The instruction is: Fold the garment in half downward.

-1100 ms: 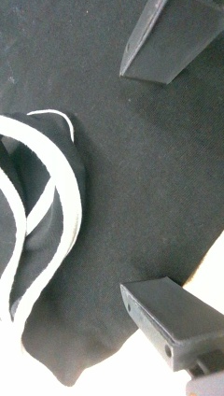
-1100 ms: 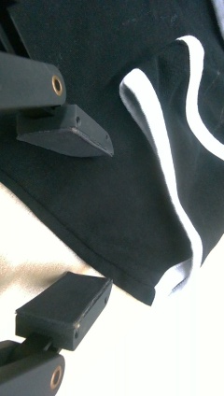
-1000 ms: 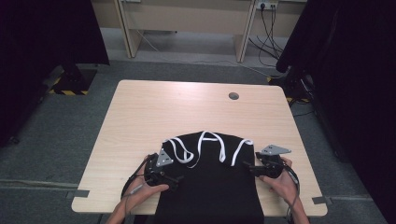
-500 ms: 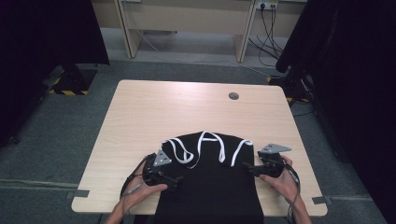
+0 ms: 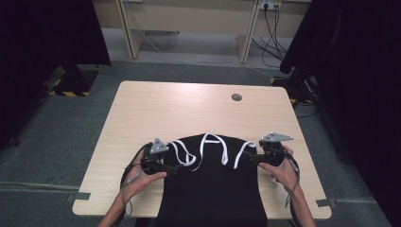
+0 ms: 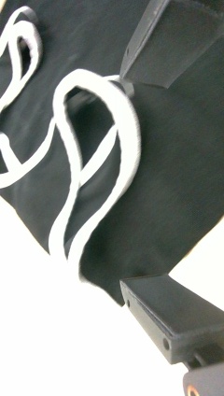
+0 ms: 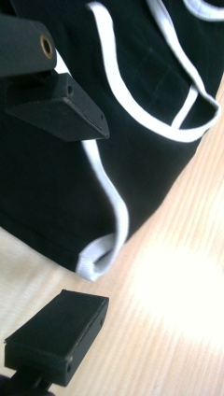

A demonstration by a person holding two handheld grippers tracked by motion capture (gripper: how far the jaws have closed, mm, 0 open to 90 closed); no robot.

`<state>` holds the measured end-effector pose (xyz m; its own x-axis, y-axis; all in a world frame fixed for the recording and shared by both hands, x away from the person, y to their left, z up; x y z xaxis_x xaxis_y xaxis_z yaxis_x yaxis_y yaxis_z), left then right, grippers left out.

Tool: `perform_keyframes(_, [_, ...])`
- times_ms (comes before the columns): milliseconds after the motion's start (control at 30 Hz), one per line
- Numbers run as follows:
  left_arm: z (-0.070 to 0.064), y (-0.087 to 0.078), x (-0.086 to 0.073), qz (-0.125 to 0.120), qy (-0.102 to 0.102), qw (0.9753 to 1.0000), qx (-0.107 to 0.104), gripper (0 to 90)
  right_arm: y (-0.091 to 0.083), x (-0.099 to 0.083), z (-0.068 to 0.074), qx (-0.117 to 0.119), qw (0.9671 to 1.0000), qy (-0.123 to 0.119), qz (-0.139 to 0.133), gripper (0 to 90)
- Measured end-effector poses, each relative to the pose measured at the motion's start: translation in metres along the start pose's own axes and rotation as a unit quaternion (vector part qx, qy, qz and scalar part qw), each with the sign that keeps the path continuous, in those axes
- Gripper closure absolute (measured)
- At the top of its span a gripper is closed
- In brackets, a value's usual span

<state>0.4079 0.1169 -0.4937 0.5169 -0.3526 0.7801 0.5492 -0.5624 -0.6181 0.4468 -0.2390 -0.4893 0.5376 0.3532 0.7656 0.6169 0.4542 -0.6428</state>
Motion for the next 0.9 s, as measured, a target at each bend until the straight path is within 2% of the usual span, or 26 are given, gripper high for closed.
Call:
perform_keyframes(67, [0.005,0.004,0.007,-0.002,-0.004,1.0000,0.006,1.3,0.004,0.004,0.000,0.005,1.0000,-0.001,0.005,16.4])
perform_keyframes(133, [0.009,0.009,0.015,-0.002,0.001,0.9999,0.015,1.3,0.009,0.007,-0.002,0.008,0.9999,0.002,0.008,16.2])
perform_keyframes(233, [0.015,0.017,0.025,0.001,-0.002,0.9998,0.020,1.3,0.017,0.011,-0.008,0.006,0.9998,-0.001,0.018,16.3])
perform_keyframes(333, [0.023,0.027,0.031,0.013,-0.009,0.9996,0.024,1.3,0.025,0.015,-0.011,0.012,0.9997,0.003,0.022,16.2])
perform_keyframes(567, [0.041,0.052,0.032,0.043,-0.024,0.9982,0.034,1.4,0.042,0.018,-0.014,0.018,0.9990,-0.004,0.042,16.2])
perform_keyframes(667, [0.044,0.058,0.031,0.053,-0.020,0.9977,0.036,2.1,0.046,0.019,-0.013,0.019,0.9984,-0.017,0.050,16.3])
perform_keyframes(700, [0.045,0.060,0.030,0.053,-0.020,0.9977,0.036,5.1,0.048,0.019,-0.012,0.019,0.9983,-0.019,0.053,16.6])
perform_keyframes(800, [0.044,0.062,0.028,0.051,0.004,0.9977,0.046,7.4,0.051,0.017,-0.009,0.026,0.9978,-0.027,0.055,21.7])
perform_keyframes(833, [0.043,0.062,0.028,0.049,0.005,0.9979,0.042,9.8,0.051,0.017,-0.008,0.028,0.9977,-0.034,0.052,25.4])
perform_keyframes(900, [0.039,0.059,0.028,0.039,0.013,0.9986,0.033,19.9,0.049,0.017,-0.005,0.039,0.9972,-0.041,0.049,37.7])
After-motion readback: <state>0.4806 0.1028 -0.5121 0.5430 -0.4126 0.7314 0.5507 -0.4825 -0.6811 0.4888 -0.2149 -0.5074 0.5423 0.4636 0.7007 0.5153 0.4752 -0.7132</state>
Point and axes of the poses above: each handheld gripper's, and its own axes: y roughly forward along the jaws, x roughly out of its top, z roughly to its left, the point moved 5 cm from there along y, roughly forward along the jaws, and after that the axes turned 1 degree about -z, right-handed, at the moved point
